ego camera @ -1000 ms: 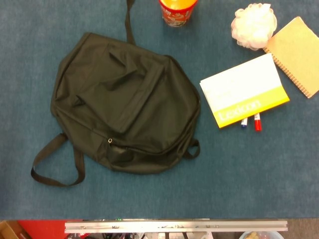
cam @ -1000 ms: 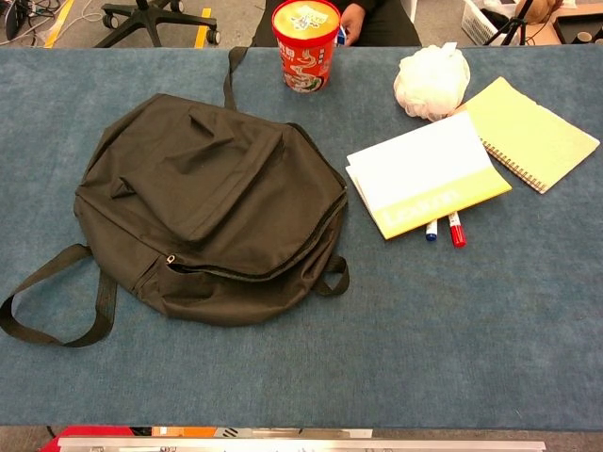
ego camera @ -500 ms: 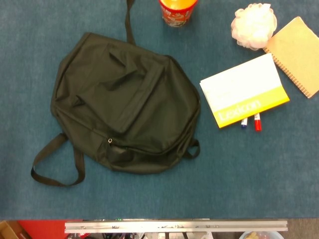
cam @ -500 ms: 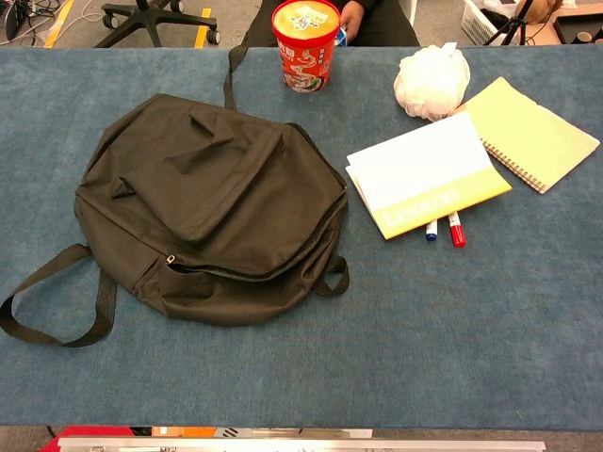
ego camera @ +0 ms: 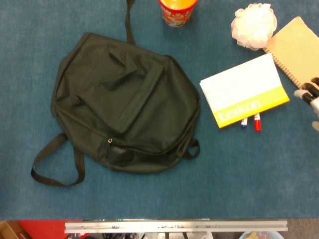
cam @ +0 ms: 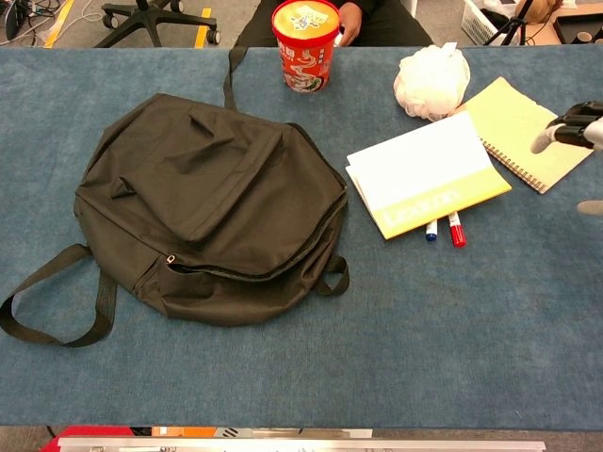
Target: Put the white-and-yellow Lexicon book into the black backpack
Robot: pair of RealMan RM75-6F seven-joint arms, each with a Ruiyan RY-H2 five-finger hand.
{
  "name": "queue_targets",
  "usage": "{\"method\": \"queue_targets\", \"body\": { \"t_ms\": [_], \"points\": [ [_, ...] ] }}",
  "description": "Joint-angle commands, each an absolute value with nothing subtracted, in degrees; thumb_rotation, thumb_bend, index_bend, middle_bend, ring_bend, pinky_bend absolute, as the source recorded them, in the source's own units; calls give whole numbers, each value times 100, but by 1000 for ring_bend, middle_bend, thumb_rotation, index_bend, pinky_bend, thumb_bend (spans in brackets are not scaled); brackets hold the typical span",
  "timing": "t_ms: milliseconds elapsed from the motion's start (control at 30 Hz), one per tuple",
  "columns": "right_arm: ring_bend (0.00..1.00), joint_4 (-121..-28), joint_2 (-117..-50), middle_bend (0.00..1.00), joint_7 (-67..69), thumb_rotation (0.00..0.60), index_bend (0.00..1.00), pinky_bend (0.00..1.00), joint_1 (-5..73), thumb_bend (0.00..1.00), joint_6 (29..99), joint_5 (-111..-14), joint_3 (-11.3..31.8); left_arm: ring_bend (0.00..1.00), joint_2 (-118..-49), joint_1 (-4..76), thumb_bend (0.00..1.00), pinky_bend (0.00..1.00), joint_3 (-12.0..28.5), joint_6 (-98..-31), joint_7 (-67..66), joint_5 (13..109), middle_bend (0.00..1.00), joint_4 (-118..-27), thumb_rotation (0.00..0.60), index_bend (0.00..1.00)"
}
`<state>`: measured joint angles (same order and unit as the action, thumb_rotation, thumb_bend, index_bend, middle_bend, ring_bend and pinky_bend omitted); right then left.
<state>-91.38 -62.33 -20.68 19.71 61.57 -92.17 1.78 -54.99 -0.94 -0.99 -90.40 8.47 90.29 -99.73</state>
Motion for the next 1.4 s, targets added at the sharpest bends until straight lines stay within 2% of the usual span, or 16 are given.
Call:
{"method": "queue_targets", "body": {
  "t_ms": [33, 300, 667, 1400],
  "points": [
    [194, -8904, -6560, 283, -2353, 600, 299, 371, 2187, 97, 5898, -9000, 269, 163, -5502, -112, 185, 183, -111, -9055, 868, 9035, 210, -9955, 600, 303],
    [182, -8353, -7175, 277, -2744, 600, 277, 351, 2495, 98, 5577, -8676, 351, 163, -5483, -163, 185, 183, -135, -9079, 999, 9017, 210, -9909, 600, 303],
    [172, -7600, -7848, 275, -2822, 600, 265, 325, 2706, 98, 5556, -8597, 301, 163, -5448, -175, 185, 183, -154, -9050, 1138, 9021, 210, -9857, 600, 303],
    [169, -6285, -8789, 278, -2692, 600, 263, 263, 2893, 113, 6000, -9015, 66, 163, -5393, -184, 185, 183, -175, -8981, 1375, 8992, 210, -9795, 600, 303]
  ]
}}
